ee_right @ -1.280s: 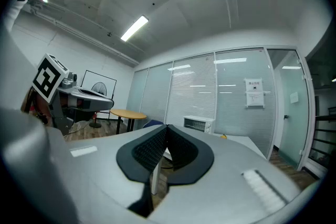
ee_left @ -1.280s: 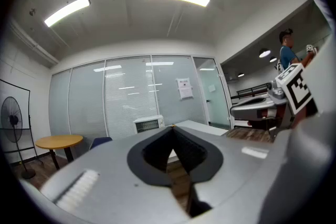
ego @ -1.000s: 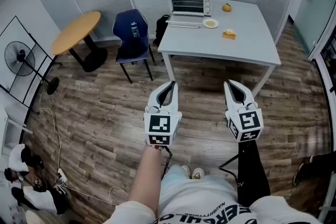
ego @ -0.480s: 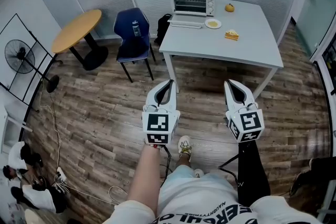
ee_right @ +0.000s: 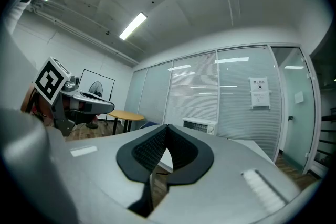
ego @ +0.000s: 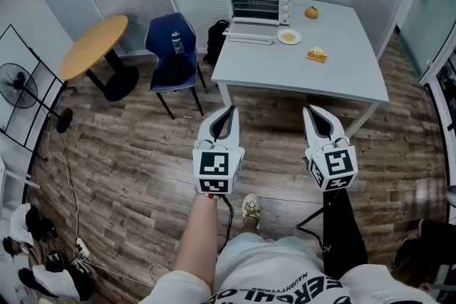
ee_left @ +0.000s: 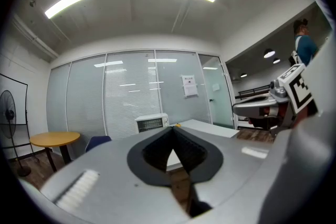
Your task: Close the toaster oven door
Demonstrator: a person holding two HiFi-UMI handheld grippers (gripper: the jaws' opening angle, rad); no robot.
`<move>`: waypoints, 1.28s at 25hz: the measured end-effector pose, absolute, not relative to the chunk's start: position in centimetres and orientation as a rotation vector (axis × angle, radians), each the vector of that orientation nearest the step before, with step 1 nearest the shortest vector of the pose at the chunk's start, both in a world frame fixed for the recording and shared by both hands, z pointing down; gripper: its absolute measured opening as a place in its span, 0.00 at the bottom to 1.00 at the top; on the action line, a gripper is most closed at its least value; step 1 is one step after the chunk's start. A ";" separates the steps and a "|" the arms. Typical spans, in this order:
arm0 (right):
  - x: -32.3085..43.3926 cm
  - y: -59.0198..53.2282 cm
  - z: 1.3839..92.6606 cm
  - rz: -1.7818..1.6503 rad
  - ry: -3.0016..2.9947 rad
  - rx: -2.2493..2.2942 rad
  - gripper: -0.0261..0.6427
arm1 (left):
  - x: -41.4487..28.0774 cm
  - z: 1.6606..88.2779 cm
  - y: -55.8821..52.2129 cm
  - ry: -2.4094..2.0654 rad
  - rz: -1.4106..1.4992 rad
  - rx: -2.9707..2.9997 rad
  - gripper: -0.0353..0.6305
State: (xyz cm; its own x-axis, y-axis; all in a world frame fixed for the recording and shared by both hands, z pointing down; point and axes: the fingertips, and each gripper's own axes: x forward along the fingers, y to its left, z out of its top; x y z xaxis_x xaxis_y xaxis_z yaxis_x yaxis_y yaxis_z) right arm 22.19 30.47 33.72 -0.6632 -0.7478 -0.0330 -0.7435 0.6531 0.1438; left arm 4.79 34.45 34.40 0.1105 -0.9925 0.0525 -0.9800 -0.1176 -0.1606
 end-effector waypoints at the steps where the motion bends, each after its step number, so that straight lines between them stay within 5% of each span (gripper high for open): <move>1: 21.7 29.5 33.7 -0.225 -2.827 1.282 0.04 | 4.4 34.3 33.4 2.024 -0.222 -2.280 0.14; 32: 10.9 8.7 34.3 -0.243 -2.716 1.400 0.04 | -5.4 35.4 11.2 1.880 -0.259 -2.405 0.14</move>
